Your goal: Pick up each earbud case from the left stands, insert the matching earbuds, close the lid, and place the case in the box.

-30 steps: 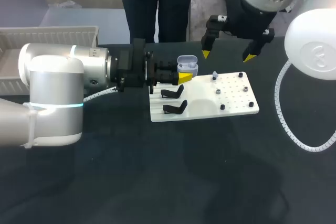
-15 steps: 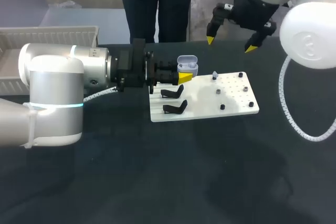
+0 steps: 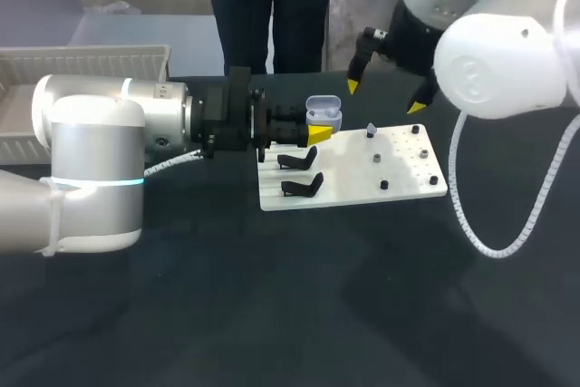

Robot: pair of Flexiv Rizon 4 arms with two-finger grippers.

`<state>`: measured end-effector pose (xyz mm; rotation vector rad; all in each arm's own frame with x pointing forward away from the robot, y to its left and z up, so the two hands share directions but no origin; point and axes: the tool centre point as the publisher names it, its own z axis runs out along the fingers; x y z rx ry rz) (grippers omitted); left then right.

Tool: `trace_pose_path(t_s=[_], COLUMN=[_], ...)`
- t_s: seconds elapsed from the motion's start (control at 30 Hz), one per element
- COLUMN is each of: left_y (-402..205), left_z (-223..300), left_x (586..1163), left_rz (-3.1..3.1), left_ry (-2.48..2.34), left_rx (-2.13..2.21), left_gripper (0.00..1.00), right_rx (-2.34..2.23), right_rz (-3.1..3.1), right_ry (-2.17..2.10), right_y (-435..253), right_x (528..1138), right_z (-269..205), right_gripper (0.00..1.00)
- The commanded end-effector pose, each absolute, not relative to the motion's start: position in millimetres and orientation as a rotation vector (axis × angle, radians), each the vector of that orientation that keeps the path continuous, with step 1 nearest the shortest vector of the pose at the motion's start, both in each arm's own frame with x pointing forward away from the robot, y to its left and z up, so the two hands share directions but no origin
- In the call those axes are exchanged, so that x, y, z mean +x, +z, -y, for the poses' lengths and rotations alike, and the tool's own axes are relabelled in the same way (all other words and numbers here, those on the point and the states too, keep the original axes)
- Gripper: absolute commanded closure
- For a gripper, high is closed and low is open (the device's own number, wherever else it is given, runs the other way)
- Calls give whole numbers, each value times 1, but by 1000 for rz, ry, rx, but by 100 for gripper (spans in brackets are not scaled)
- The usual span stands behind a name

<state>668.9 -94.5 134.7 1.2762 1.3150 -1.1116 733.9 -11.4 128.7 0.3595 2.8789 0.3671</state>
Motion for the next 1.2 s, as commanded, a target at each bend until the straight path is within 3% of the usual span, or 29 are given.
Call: trace_pose_path(t_s=[0.03,0.87,1.07,1.2], left_y=[134,134,134,134], left_z=[95,95,95,95], left_x=[668,668,668,668], left_rz=[-1310,-1310,-1310,-1310], left_ry=[-1107,-1107,-1107,-1107], left_rx=[1271,1271,1271,1271], left_gripper=[100,100,100,100], right_rx=[382,485,487,484], right_rz=[-2888,-2880,-2866,-2850], right_ry=[336,173,189,198], right_y=[113,62,52,49], right_x=[740,744,754,758], right_z=[9,7,7,3], right_gripper=[0,0,6,18])
